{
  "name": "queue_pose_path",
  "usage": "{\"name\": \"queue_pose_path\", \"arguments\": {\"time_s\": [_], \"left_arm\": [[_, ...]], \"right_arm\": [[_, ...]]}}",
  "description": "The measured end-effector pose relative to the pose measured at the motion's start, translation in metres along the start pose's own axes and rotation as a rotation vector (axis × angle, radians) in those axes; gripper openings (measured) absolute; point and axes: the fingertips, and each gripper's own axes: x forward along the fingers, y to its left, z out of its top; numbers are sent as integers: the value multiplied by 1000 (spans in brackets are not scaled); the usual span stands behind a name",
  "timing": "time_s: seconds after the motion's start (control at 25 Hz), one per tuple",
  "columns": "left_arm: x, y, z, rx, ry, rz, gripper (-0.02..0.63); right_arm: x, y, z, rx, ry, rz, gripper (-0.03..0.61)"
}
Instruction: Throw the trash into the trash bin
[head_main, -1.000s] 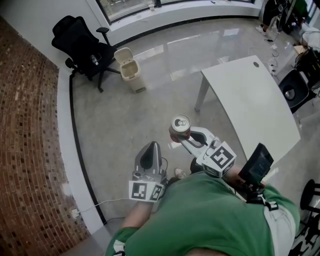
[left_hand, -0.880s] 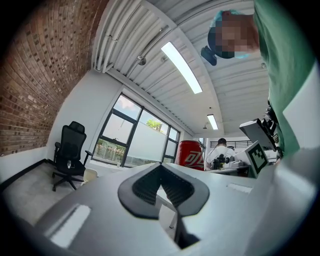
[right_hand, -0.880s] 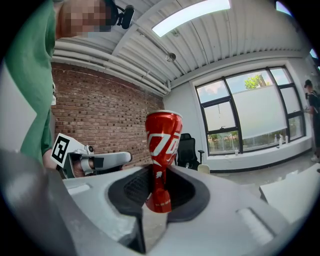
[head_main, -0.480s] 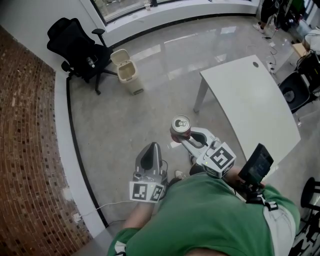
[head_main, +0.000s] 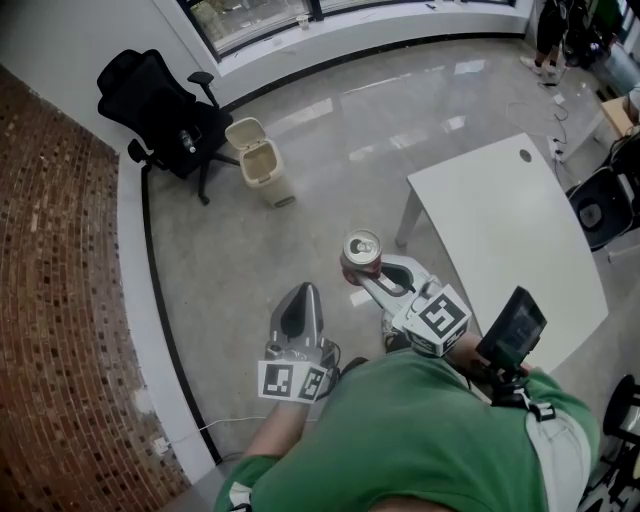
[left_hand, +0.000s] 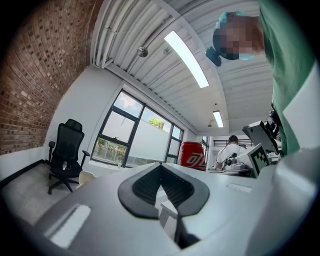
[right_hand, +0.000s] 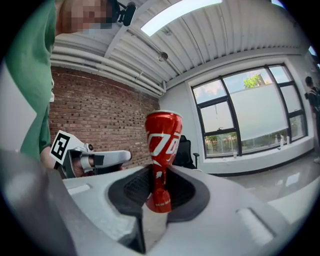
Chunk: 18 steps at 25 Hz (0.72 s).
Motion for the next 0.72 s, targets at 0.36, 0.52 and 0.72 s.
{"name": "queue_pose_path", "arguments": {"time_s": [0.36,0.52,0.72], "left_arm": [[81,-3,0,32,3,30,8],[108,-3,1,42,0,45,8],[132,8,1,43,13,49,8]], "right_arm": [[17,-81,1,4,15,32,69],[24,-109,6,17,16,31,69],[38,-131,7,42,25,16,69]]}}
